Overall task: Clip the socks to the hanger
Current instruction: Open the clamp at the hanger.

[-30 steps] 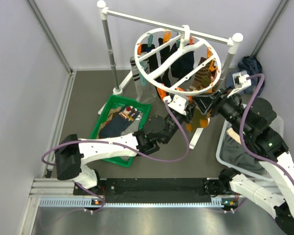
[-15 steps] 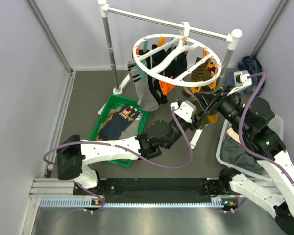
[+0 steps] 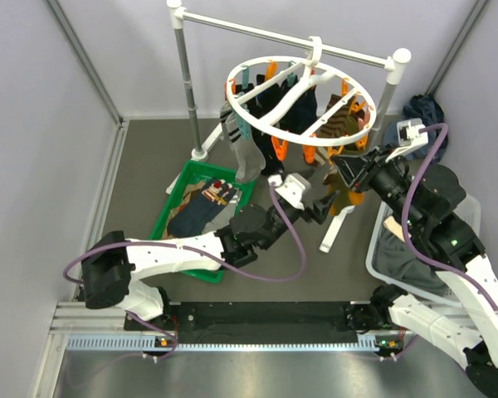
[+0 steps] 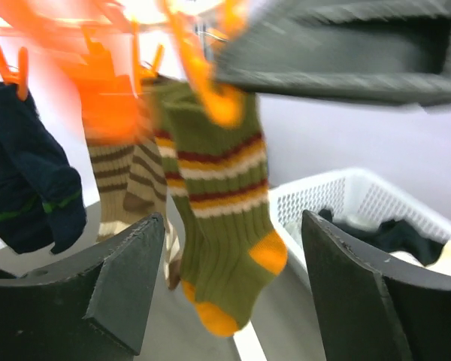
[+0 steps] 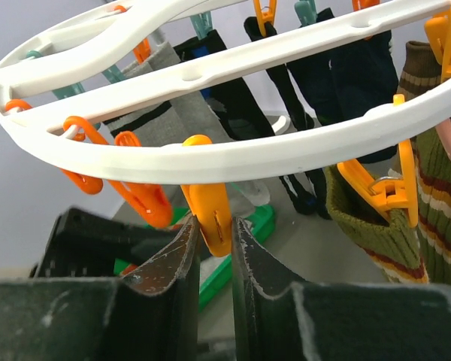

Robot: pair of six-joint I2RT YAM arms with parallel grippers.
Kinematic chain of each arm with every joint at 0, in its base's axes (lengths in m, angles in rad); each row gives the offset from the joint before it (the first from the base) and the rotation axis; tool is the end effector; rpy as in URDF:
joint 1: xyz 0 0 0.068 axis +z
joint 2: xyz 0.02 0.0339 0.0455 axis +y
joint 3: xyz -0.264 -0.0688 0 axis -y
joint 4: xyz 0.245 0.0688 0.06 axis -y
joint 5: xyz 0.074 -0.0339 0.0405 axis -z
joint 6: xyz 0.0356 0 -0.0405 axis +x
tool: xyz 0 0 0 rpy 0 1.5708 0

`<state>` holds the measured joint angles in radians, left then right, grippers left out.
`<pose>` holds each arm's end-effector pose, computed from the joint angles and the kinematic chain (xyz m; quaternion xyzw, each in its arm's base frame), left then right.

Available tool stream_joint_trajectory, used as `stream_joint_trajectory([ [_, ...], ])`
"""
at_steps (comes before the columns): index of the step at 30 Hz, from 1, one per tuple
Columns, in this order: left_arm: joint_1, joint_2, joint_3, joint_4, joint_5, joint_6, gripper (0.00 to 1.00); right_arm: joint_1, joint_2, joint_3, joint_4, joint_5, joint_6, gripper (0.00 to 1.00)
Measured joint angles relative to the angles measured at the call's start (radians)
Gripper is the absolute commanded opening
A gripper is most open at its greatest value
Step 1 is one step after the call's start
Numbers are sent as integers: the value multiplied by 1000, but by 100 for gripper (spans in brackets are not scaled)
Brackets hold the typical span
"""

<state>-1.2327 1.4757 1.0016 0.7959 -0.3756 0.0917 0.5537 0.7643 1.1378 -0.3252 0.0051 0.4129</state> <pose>0.1257 -0.3182 0.3517 0.2337 0.5461 -0.3385 0.7297 0.1235 0.0762 0.4467 -0.0467 0.6882 0.3349 0.6419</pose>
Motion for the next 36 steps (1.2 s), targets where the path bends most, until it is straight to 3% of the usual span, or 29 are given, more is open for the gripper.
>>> stream_joint_trajectory([
  [14,241,-21,11,66,407,-357,75,0,0,24,-23,-23,-27,4],
  [22,263,14,72,101,521,-461,68,0,6,24,-17,-32,-26,4],
  [25,263,27,84,103,542,-482,61,0,6,24,-18,-32,-26,4],
  [33,263,40,95,124,573,-519,30,0,6,24,-11,-31,-26,8],
  [36,263,48,95,142,573,-532,22,0,2,24,-12,-33,-25,8],
])
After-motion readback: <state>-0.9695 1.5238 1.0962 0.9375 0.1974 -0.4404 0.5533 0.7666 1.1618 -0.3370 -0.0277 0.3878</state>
